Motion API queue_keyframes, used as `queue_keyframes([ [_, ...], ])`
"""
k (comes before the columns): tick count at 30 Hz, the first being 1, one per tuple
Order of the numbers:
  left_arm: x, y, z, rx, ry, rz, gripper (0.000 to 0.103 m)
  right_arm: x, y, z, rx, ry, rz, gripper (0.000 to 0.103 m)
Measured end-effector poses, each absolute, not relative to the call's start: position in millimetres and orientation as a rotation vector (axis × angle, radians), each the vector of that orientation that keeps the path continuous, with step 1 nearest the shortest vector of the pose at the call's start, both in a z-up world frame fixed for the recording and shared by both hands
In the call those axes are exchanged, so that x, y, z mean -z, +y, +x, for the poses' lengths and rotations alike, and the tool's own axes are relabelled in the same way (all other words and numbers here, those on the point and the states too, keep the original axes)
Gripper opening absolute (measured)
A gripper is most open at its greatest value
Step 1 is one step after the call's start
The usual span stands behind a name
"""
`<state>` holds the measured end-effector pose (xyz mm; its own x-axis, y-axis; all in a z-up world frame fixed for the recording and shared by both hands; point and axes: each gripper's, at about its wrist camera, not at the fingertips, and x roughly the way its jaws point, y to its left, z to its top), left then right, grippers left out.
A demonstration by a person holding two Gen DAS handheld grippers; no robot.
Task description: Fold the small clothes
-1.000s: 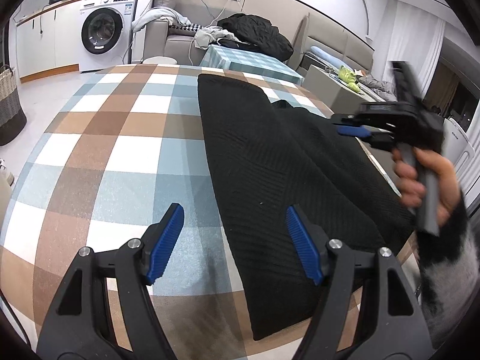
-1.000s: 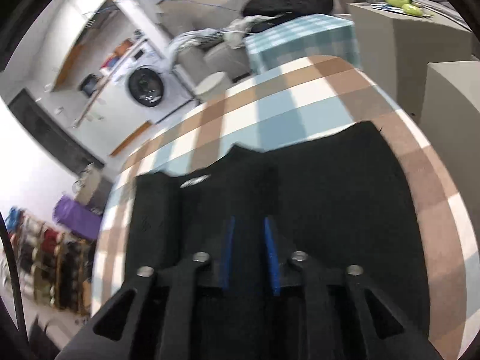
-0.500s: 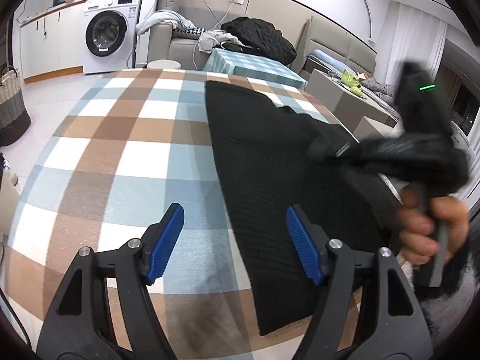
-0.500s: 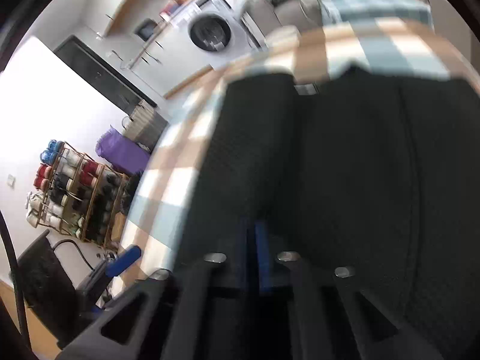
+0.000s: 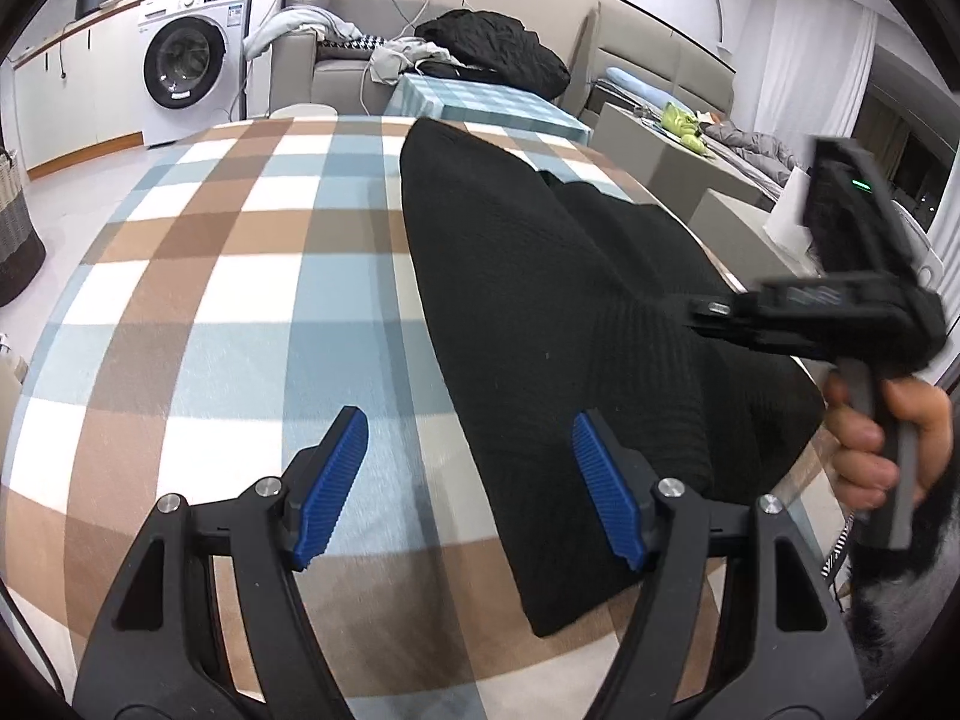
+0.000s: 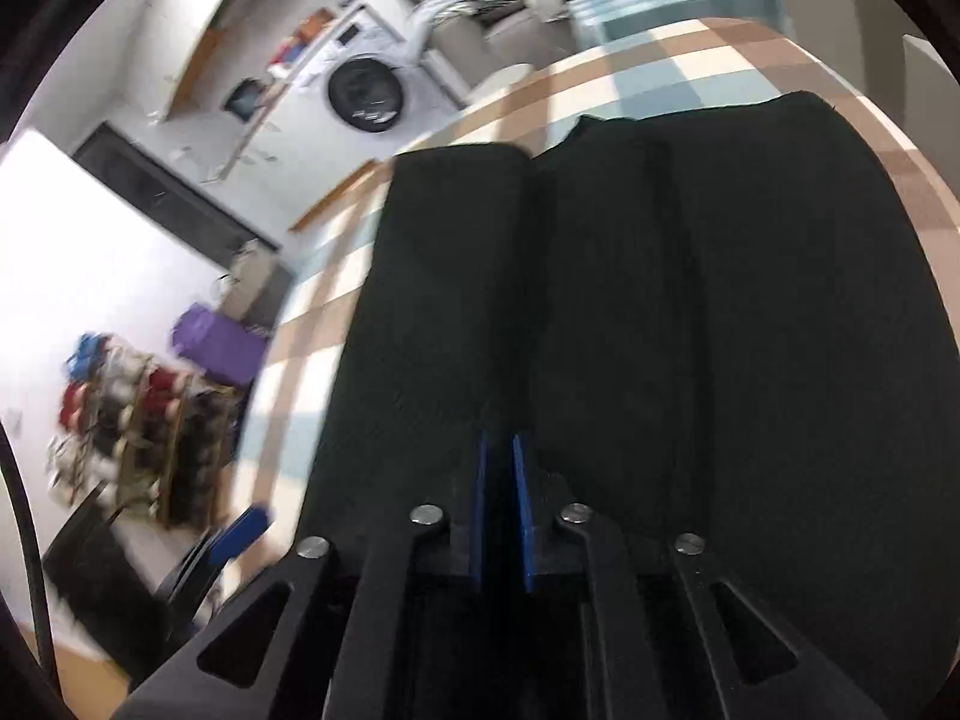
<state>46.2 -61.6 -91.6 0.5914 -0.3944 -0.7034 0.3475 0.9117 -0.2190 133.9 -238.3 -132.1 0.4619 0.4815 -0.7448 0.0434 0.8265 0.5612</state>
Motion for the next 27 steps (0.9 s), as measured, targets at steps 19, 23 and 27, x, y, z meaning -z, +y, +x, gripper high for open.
queue_keyframes([
  [19,90,-44,31,0.406,0.836,-0.068,0.069,101,-179,44,-0.513,0.998,0.229,0.006],
  [23,85,-49,29,0.431,0.829,-0.074,0.069,86,-189,37,-0.500,1.024,0.258,0.005],
  [27,90,-67,26,0.488,0.850,-0.048,0.069,126,-193,39,-0.418,1.165,0.247,0.005],
])
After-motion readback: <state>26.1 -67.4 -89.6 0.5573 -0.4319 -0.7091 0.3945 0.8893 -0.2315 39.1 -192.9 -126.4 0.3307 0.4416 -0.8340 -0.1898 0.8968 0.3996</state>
